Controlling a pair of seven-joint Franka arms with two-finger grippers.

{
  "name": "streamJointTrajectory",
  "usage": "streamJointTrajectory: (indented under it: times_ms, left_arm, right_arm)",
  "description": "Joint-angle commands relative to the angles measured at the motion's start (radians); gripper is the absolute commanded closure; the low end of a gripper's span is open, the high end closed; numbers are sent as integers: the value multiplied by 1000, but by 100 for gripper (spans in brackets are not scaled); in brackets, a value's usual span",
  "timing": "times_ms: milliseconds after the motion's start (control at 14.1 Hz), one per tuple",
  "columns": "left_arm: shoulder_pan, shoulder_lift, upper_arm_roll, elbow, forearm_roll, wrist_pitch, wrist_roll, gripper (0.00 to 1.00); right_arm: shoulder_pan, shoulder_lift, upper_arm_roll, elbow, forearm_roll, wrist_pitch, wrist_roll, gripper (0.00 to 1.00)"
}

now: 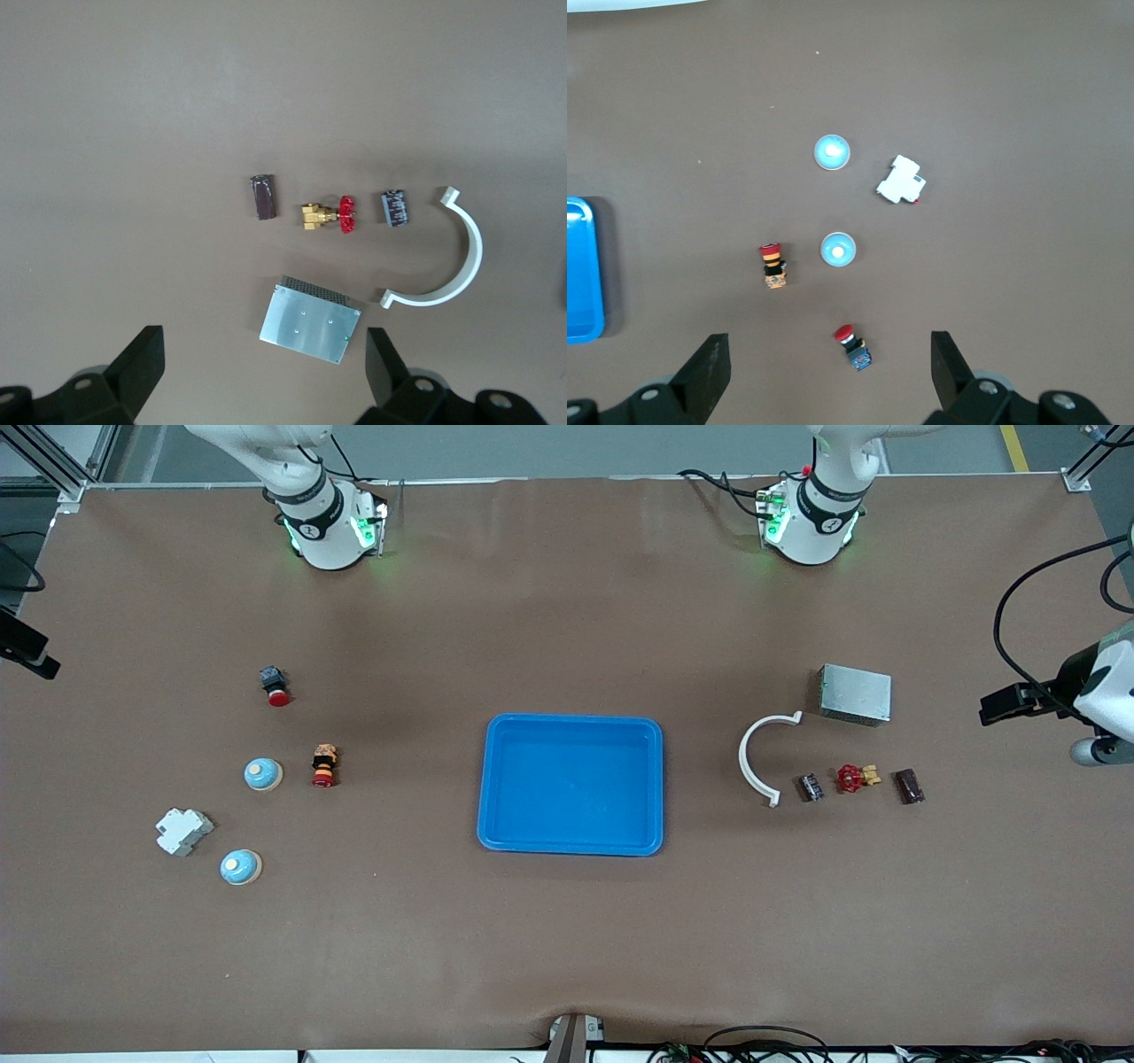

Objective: Place electrolytic capacitor and blue bell in tray
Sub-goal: 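Move the left gripper toward the black capacitors beside the brass valve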

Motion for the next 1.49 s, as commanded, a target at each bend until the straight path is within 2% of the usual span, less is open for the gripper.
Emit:
streamJointTrajectory:
  times_ms: [0, 425, 567, 992, 1133, 1417]
  left_arm:
    - [35, 51, -3, 15, -18, 11, 2, 0]
    - [61, 183, -5, 1, -53, 86, -8, 0]
    - [58, 206, -5, -9, -52, 109, -69, 0]
    - [53, 192, -8, -144, -44, 278, -145, 0]
    - [50, 186, -10, -210, -40, 379, -192, 0]
    - [52, 180, -10, -302, -35, 508, -209, 0]
  right_arm:
    - [-29, 15, 10, -9, -2, 18, -22, 0]
    - [-29, 32, 8, -84, -1, 87, -20, 0]
    - [-29, 32, 8, -87, -1, 89, -20, 0]
    - [-44, 44, 8, -123, -1, 142, -23, 0]
    - [-43, 47, 8, -132, -12, 152, -52, 0]
    - [-49, 133, 10, -144, -9, 247, -55, 0]
